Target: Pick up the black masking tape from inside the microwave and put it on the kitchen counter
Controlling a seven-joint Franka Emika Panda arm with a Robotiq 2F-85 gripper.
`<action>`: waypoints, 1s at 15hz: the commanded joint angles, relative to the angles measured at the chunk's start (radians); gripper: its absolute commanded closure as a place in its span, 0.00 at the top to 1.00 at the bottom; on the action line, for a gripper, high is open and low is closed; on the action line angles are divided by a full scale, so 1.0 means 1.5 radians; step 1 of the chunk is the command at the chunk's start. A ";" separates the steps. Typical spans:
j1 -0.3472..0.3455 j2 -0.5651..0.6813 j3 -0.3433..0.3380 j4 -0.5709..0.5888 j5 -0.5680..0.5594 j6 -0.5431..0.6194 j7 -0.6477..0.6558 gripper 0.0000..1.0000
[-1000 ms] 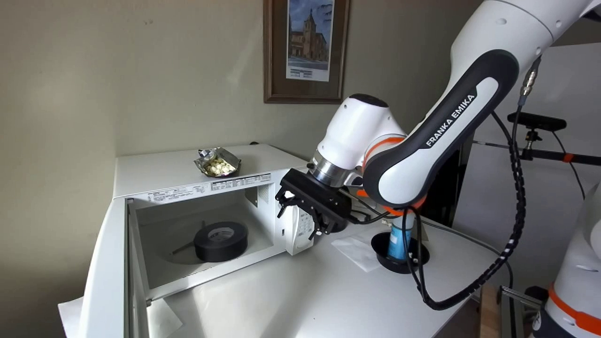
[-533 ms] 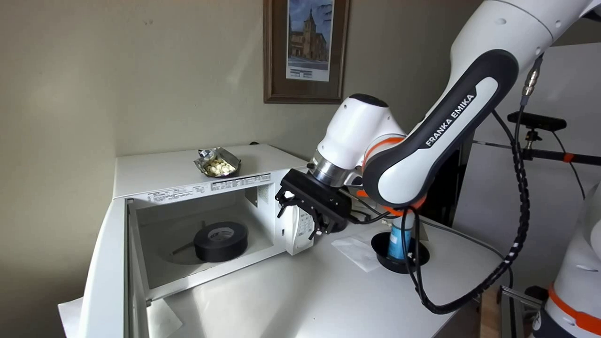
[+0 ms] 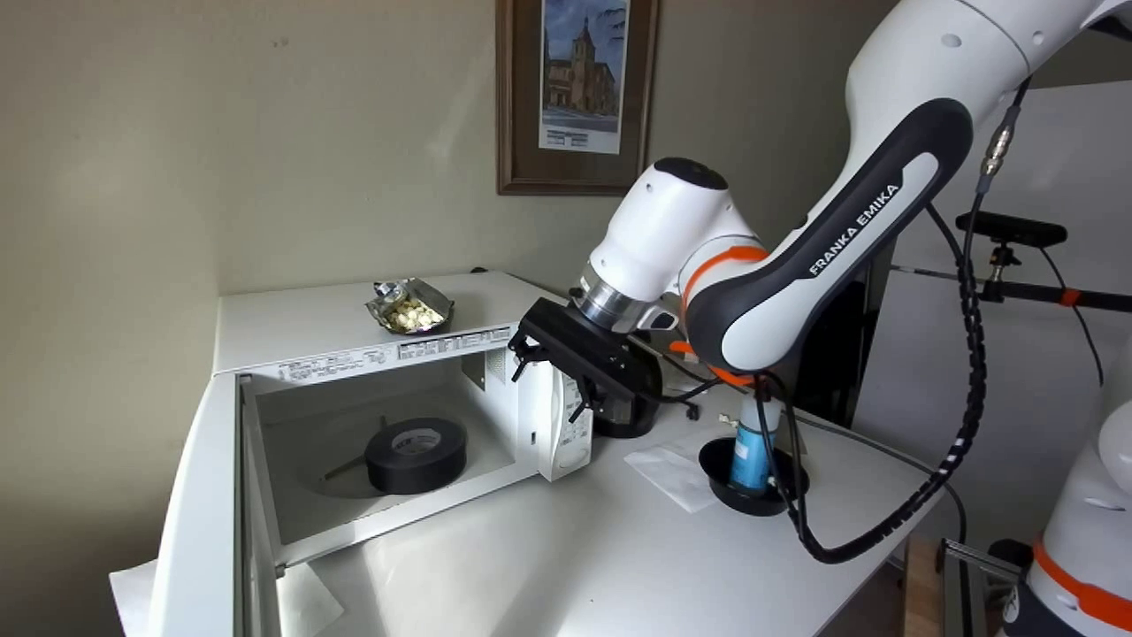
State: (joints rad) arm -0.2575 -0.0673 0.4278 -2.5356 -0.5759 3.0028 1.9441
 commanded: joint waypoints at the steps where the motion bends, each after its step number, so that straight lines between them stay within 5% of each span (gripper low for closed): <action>1: -0.030 0.017 0.035 0.053 -0.157 -0.032 0.156 1.00; 9: 0.000 0.156 0.051 0.155 -0.374 -0.095 0.316 1.00; 12: 0.000 0.221 0.042 0.180 -0.399 -0.059 0.316 1.00; 13: -0.007 0.165 0.051 0.150 -0.368 -0.081 0.289 1.00; 15: -0.007 0.200 0.048 0.165 -0.376 -0.073 0.289 1.00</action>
State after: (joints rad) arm -0.2686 0.2337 0.4996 -2.2878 -1.1399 2.8937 2.3774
